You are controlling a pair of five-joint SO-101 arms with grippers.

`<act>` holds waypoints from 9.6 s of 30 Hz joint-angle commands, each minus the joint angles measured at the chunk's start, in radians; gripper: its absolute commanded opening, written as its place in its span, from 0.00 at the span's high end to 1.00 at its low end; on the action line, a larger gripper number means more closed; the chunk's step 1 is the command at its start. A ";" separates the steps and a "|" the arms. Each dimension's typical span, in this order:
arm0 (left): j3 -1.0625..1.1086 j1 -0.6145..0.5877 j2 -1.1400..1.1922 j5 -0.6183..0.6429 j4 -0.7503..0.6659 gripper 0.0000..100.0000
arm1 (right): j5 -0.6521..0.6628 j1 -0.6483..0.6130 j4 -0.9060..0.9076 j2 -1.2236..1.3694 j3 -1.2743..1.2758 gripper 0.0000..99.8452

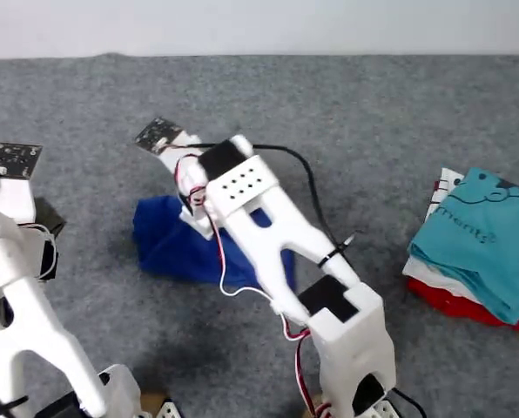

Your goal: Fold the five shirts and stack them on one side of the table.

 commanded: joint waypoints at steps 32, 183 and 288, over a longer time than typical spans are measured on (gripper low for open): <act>-0.001 -0.295 -0.031 -0.150 0.008 0.97 | 0.143 -0.085 0.022 0.036 -0.233 0.86; 0.074 -0.431 -0.025 -0.241 -0.043 0.97 | -0.176 0.463 0.291 0.257 -0.351 0.99; 0.124 -0.353 -0.023 -0.241 -0.115 0.97 | -1.122 0.653 0.008 0.478 -0.351 0.64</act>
